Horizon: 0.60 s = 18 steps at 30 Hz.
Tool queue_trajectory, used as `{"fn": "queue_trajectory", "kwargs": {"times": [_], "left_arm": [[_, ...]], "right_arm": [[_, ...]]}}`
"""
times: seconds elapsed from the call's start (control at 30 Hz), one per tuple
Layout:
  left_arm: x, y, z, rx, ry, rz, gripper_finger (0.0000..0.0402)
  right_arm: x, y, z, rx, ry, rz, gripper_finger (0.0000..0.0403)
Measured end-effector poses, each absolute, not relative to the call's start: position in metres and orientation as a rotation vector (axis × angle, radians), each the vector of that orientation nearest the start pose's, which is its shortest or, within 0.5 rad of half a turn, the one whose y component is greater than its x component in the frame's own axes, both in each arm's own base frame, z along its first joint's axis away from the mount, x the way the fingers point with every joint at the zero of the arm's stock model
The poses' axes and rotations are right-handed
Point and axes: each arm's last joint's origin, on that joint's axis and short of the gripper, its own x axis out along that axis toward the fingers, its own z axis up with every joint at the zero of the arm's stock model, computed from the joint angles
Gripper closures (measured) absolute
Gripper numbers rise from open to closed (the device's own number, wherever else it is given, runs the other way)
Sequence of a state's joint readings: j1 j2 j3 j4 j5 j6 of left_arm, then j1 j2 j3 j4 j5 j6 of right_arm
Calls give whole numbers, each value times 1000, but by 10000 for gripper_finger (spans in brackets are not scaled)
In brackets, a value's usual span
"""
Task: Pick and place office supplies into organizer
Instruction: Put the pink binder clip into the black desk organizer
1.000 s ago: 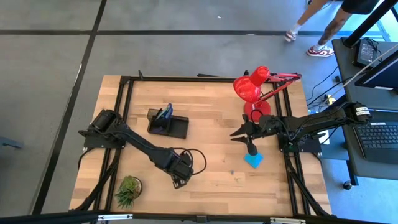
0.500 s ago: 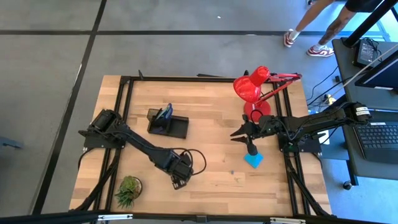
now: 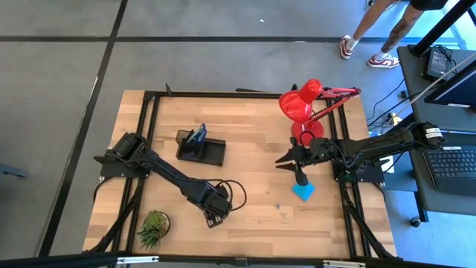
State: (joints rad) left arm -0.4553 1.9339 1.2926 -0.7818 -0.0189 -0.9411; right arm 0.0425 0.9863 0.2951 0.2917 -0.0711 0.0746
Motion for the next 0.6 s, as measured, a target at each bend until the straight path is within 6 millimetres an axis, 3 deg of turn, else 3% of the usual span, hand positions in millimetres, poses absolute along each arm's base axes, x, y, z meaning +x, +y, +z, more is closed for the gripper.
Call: {"fn": "queue_trajectory", "kwargs": {"times": [0.6], "left_arm": [[333, -152, 139, -422, 1443, 289, 245]], "right_arm": [[191, 10, 178, 47, 383, 104, 312]]}}
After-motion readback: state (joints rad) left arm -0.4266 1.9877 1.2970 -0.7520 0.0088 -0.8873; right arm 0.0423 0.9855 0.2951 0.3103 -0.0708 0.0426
